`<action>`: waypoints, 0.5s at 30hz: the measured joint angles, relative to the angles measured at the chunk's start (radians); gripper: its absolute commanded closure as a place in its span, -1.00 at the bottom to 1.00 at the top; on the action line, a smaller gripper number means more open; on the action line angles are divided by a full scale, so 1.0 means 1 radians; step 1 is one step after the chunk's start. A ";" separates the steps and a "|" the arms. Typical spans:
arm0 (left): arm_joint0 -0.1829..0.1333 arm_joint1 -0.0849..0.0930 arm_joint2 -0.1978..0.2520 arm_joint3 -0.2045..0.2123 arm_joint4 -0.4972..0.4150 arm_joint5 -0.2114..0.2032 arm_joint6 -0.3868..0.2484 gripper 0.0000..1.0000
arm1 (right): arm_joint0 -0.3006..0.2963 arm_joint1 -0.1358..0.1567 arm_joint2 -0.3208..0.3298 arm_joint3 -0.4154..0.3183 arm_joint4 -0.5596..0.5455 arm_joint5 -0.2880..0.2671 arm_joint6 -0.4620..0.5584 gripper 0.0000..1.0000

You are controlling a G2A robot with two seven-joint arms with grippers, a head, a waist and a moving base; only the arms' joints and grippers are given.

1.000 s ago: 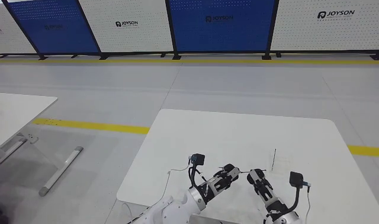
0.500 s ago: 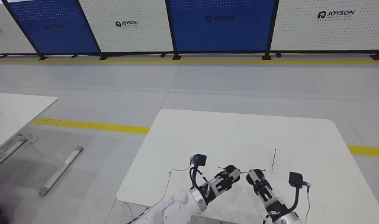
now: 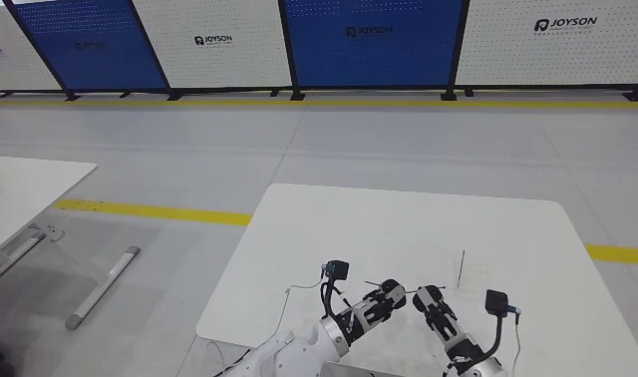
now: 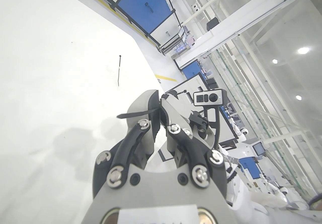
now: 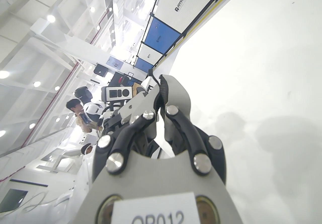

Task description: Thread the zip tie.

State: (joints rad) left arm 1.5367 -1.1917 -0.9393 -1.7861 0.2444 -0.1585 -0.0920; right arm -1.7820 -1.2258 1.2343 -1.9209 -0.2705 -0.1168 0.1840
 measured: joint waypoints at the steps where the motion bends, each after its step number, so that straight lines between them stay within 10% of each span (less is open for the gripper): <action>1: 0.000 0.000 0.001 0.000 0.000 -0.003 -0.002 1.00 | 0.001 0.000 0.001 0.002 0.007 -0.004 0.006 1.00; 15: 0.004 0.002 -0.003 -0.005 -0.013 -0.024 -0.013 1.00 | 0.008 0.003 0.014 0.014 0.045 -0.012 0.029 1.00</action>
State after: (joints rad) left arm 1.5408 -1.1894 -0.9423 -1.7913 0.2311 -0.1830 -0.1054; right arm -1.7742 -1.2232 1.2482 -1.9068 -0.2251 -0.1286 0.2131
